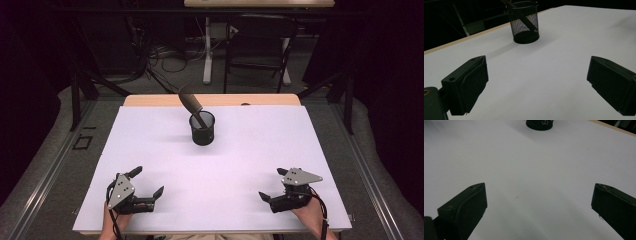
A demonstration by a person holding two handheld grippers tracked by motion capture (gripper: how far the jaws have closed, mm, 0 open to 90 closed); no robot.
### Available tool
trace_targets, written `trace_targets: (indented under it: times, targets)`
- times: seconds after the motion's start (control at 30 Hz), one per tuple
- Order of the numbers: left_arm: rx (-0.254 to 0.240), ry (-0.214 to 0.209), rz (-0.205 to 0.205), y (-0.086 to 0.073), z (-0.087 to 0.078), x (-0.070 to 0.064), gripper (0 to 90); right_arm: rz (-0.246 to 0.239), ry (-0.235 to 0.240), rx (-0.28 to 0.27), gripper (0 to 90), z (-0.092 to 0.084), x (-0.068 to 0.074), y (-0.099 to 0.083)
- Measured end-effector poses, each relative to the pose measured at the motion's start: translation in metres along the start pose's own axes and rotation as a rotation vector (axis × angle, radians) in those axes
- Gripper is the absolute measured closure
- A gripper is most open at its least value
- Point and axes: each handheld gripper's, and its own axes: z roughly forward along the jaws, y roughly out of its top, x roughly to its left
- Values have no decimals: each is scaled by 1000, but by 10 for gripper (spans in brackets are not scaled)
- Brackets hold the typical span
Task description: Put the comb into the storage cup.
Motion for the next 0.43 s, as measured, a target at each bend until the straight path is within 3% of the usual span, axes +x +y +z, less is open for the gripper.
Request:
trace_targets:
  times: [0.43]
  targets:
    - [8, 1, 4, 0, 1, -1, 38, 16, 10, -11, 0, -9, -1, -8]
